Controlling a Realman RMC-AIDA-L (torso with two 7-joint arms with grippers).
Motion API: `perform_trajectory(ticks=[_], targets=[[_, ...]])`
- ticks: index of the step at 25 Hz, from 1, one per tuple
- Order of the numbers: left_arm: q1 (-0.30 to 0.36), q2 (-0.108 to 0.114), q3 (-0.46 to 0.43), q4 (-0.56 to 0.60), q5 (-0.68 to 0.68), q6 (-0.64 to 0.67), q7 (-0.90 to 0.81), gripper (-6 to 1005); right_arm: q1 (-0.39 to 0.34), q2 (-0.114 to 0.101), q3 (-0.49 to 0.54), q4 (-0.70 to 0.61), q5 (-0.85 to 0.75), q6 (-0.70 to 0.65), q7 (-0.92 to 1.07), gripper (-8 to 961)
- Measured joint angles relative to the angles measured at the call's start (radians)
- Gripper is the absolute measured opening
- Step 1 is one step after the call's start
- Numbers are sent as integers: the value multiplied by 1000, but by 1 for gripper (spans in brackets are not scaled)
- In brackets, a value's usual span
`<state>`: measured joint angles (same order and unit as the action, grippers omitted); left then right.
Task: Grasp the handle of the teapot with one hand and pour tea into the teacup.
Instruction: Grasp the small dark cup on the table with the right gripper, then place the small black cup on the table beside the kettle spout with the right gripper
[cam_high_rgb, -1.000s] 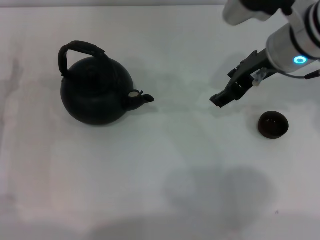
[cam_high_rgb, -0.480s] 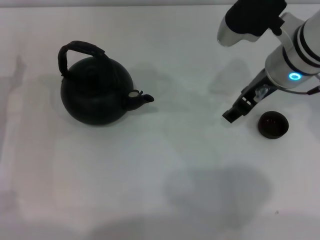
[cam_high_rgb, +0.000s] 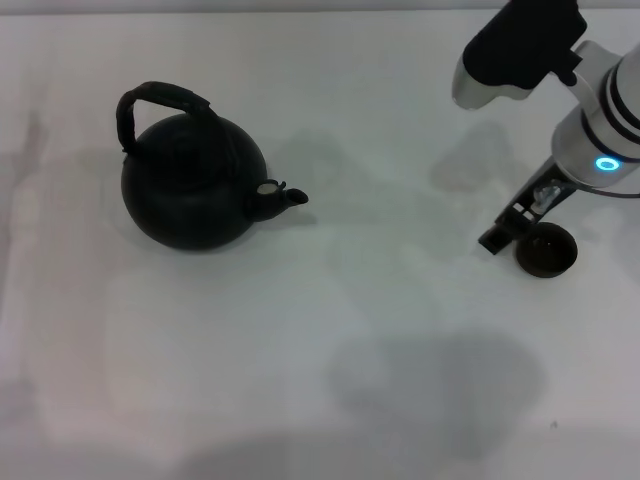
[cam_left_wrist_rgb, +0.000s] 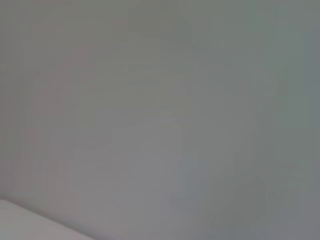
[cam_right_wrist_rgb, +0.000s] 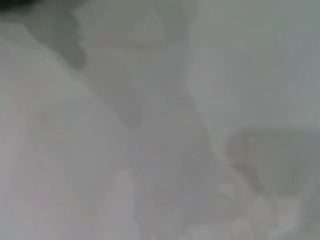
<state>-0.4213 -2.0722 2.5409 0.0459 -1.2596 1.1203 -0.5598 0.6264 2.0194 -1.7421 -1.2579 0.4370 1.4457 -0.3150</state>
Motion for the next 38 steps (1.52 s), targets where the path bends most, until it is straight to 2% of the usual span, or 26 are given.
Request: perform_trajectory(ticks=[8, 31, 36, 38], targets=[[-10, 1, -1, 0, -1, -25, 0, 890, 9, 1, -2, 48, -17, 14, 1, 826], [-23, -2, -2, 3, -31, -25, -6, 890, -11, -1, 2, 41, -22, 99, 1, 818], [-22, -2, -2, 5, -31, -25, -6, 891, 13, 0, 1, -3, 1, 114, -10, 724], [-21, -2, -2, 6, -31, -25, -6, 891, 35, 2, -5, -36, 32, 113, -24, 725]])
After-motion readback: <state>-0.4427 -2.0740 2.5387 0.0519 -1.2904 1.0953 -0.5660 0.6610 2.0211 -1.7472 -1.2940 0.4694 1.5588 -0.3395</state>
